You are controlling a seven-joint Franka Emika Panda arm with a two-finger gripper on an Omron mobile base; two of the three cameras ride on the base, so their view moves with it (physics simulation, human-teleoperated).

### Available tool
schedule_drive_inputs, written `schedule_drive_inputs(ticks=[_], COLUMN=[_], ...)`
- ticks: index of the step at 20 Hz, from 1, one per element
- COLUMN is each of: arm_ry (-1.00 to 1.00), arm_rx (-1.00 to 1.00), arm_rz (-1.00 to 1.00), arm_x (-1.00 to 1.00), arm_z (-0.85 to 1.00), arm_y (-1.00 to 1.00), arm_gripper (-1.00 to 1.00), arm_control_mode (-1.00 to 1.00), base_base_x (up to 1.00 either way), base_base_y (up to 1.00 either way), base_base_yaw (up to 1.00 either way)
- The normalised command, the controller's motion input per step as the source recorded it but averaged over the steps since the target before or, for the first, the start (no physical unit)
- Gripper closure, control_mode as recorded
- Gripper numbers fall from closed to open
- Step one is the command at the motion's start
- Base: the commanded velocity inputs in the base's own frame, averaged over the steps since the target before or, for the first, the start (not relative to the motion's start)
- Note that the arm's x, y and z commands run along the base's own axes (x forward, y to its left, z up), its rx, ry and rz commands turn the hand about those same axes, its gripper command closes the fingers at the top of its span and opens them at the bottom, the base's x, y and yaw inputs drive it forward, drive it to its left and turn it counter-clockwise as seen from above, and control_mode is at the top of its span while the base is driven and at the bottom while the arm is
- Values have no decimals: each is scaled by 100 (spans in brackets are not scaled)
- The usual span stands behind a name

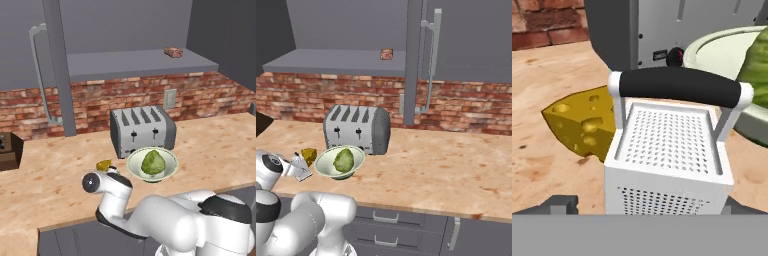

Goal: Pick the cheese from the fridge and the cheese grater from the cabinet and place them next to the salad bowl.

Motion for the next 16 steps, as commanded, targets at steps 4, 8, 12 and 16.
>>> schedule_drive_inputs(ticks=[4, 8, 12, 16], arm_ry=[-2, 0, 8, 16], arm_rx=[0, 0, 2, 2], arm_rz=[-2, -5, -2, 0], arm_x=[-18, -13, -20, -20], arm_z=[2, 7, 35, 51], arm_y=[11, 1, -4, -14], arm_gripper=[-100, -100, -100, -100], arm_control_mode=[-100, -100, -100, -100], base_base_x=[0, 0, 0, 0], base_base_y=[0, 0, 0, 0], base_base_yaw=[0, 0, 0, 0])
